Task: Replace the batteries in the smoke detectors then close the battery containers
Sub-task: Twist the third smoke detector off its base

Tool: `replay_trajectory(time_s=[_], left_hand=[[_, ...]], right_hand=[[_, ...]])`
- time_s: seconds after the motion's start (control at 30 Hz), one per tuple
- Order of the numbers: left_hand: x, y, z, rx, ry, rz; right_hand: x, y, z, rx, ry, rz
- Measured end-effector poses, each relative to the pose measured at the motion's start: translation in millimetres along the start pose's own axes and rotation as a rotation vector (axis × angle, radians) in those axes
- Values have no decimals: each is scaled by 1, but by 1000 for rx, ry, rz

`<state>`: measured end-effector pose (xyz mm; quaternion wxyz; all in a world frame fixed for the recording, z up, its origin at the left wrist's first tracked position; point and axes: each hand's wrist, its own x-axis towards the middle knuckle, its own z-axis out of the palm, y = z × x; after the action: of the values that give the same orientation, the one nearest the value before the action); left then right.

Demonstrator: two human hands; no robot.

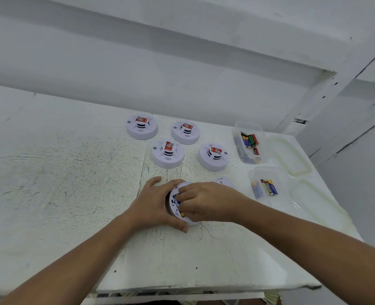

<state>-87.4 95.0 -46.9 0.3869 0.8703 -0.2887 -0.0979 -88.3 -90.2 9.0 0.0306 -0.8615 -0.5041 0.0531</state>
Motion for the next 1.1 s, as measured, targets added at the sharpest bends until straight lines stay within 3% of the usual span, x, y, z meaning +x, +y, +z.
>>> replay_trajectory(time_s=[0.4, 1.1], left_hand=[[1, -1, 0, -13, 17, -22], [-2, 8, -4, -9, 17, -95]], right_hand=[[-9, 0, -8, 116, -22, 4], [-29, -7, -14, 54, -76, 55]])
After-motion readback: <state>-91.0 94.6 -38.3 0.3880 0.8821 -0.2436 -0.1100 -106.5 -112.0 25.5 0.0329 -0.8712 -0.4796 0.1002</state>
